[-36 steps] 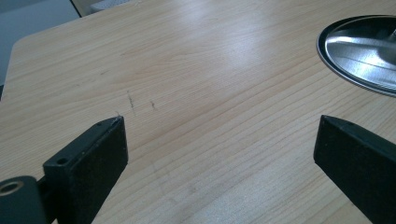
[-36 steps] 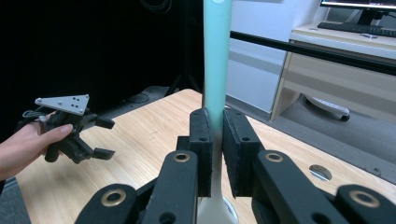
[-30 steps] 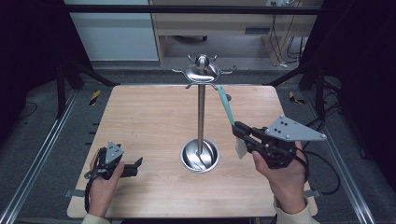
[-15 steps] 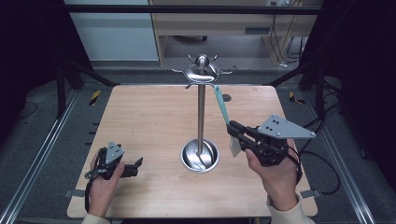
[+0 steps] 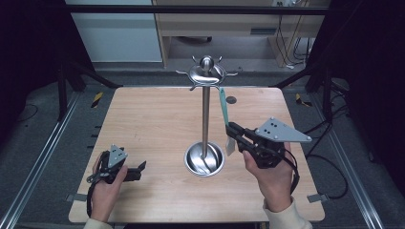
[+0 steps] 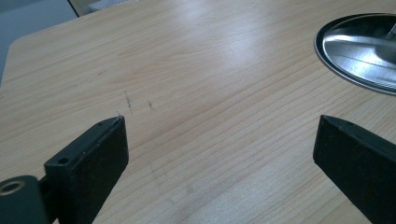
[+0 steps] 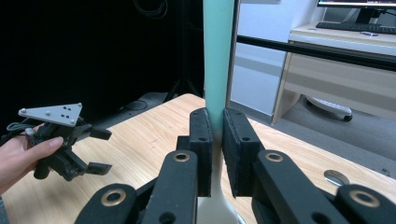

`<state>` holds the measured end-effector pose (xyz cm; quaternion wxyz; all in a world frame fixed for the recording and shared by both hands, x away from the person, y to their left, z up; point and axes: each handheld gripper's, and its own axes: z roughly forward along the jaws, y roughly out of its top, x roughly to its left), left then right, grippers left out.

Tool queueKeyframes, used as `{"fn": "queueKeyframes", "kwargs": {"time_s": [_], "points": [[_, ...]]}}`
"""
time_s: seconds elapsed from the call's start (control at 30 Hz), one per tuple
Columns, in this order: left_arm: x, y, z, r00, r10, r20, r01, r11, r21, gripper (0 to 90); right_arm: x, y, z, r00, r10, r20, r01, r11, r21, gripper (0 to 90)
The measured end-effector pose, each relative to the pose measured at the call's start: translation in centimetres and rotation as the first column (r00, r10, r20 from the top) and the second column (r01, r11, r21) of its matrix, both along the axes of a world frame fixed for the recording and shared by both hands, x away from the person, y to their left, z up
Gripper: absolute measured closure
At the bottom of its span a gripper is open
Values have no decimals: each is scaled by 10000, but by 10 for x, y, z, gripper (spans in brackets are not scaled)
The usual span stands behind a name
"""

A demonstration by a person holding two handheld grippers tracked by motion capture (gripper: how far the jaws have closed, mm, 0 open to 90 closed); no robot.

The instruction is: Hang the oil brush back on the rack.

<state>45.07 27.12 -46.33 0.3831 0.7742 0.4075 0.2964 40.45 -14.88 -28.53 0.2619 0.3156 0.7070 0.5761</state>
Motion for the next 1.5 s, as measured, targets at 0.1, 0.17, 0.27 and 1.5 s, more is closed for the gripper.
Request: {"fn": "queueKeyframes", "kwargs": {"time_s": [0.1,0.17,0.27,1.5], "points": [[0,0,0,10000,4,1,-4,10000,-7,29,1,1,-1,10000,1,-11,-1,10000,5,827],[0,0,0,10000,2,-5,-2,10000,-8,29,2,2,-1,10000,24,1,-24,10000,27,827],[0,0,0,10000,3,2,-3,10000,-4,30,2,2,-1,10000,32,-15,-32,10000,43,828],[0,1,0,10000,34,53,-34,10000,-43,29,9,-19,2,9922,-1249,7,1248,9911,-460,725]]}}
